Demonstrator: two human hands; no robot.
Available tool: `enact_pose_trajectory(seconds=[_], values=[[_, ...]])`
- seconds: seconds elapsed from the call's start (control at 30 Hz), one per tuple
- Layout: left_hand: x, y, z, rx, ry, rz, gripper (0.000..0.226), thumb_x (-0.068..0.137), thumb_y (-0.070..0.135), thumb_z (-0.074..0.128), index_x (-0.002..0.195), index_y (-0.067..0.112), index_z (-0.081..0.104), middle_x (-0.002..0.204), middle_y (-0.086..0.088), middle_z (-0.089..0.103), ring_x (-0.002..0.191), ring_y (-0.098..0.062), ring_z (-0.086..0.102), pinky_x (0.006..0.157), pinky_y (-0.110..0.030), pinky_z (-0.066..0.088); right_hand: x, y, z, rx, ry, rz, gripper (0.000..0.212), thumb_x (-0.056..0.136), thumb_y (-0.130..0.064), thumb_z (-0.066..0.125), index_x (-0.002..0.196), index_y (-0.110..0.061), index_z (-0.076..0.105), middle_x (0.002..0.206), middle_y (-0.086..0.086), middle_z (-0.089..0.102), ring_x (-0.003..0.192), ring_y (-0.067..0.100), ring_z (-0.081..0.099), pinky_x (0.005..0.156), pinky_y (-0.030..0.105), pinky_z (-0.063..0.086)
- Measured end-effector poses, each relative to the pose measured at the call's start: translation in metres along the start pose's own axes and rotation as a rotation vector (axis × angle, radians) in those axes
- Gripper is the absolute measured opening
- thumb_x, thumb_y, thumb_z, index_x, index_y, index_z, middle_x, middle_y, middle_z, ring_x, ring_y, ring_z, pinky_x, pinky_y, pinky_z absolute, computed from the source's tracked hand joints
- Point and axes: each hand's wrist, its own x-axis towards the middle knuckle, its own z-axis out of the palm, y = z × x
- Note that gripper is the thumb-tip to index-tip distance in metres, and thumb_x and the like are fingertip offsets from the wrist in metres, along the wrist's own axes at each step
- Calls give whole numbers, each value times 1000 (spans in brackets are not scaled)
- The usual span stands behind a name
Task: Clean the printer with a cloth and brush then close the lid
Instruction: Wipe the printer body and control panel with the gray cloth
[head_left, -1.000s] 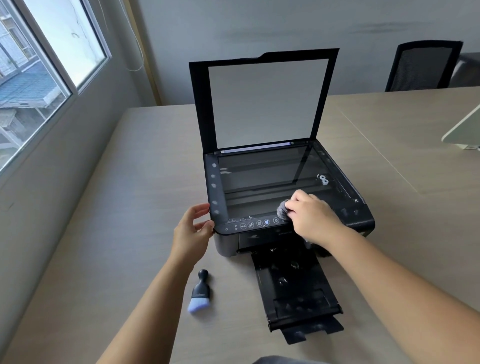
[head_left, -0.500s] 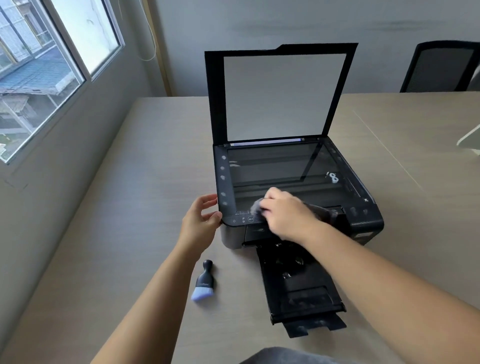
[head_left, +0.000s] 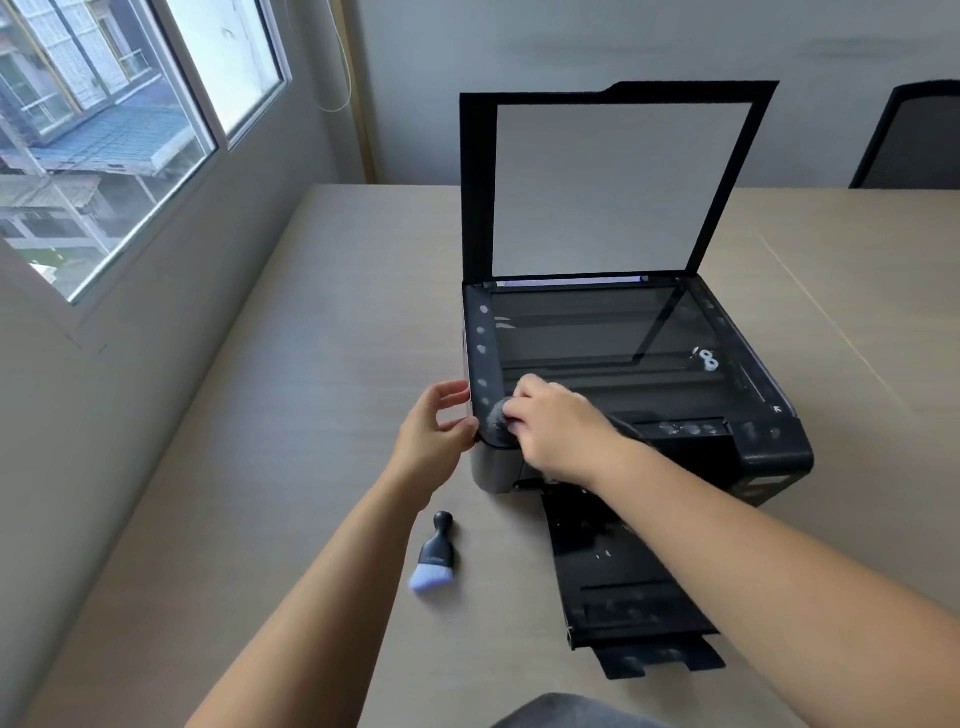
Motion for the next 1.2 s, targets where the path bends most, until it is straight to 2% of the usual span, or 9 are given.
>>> enact_pose_trajectory(seconds=[0.13, 0.33, 0.5, 0.6, 0.73, 0.83, 1.03, 1.1, 1.2], values=[[-2, 3, -6, -61, -56, -10, 39, 93, 0, 55, 116, 32, 55, 124, 10, 60, 86, -12, 64, 79, -25, 57, -4, 4, 2, -15, 27, -10, 20, 95, -24, 44, 104, -21, 61, 112, 1, 48, 101, 27, 48, 85, 38, 41], [-5, -1, -12, -16, -127, 13, 52, 91, -4, 53, 117, 41, 54, 132, 13, 58, 95, -7, 66, 88, -33, 50, -26, 46, 8, 48, 242, 135, 11, 87, -15, 55, 81, -14, 64, 93, 1, 52, 84, 30, 53, 69, 31, 40], [-7, 1, -15, -22, -142, 13, 54, 91, -9, 52, 125, 33, 51, 133, 7, 57, 104, -10, 65, 84, -22, 54, -14, -21, 37, 67, 358, -85, 16, 80, -15, 53, 77, -9, 67, 93, 10, 60, 70, 32, 54, 62, 37, 50], [-8, 1, -17, -8, -160, 13, 54, 91, -8, 52, 128, 32, 49, 134, 8, 57, 106, -11, 66, 85, -22, 53, -38, 2, 34, 19, 312, -149, 13, 81, -15, 55, 78, -11, 66, 97, 7, 61, 74, 29, 55, 65, 34, 49], [-10, 0, -17, -4, -162, 31, 54, 90, -4, 58, 129, 33, 48, 134, 11, 56, 105, -8, 66, 86, -22, 53, -70, 55, 24, 57, 401, 55, 4, 76, -4, 71, 76, -8, 70, 96, 8, 61, 75, 30, 58, 68, 39, 54], [-11, -1, -14, -10, -148, 35, 55, 88, -2, 62, 121, 40, 51, 133, 14, 56, 105, -5, 66, 89, -26, 53, -56, 40, 32, 90, 532, 173, 7, 72, 1, 74, 75, -4, 70, 91, 12, 60, 72, 33, 57, 65, 38, 53], [-6, 1, -14, 12, -114, 40, 52, 86, 4, 69, 121, 38, 52, 131, 8, 59, 99, -8, 69, 92, -32, 53, -39, -6, 45, 70, 453, -74, 5, 79, -9, 65, 80, -7, 70, 96, 11, 62, 70, 31, 56, 65, 35, 51], [-5, 2, -14, 28, -112, 37, 50, 86, 7, 71, 119, 40, 52, 130, 10, 60, 98, -6, 69, 92, -32, 53, -57, 23, 41, 72, 449, -8, 4, 77, -5, 67, 80, -6, 70, 96, 11, 61, 74, 31, 58, 68, 34, 51], [-5, 2, -12, 30, -98, 36, 48, 86, 8, 70, 116, 41, 53, 128, 15, 60, 98, -5, 69, 92, -34, 54, -85, 77, 30, 111, 493, 248, 4, 77, 0, 71, 80, 1, 70, 95, 14, 56, 76, 34, 60, 69, 27, 46]])
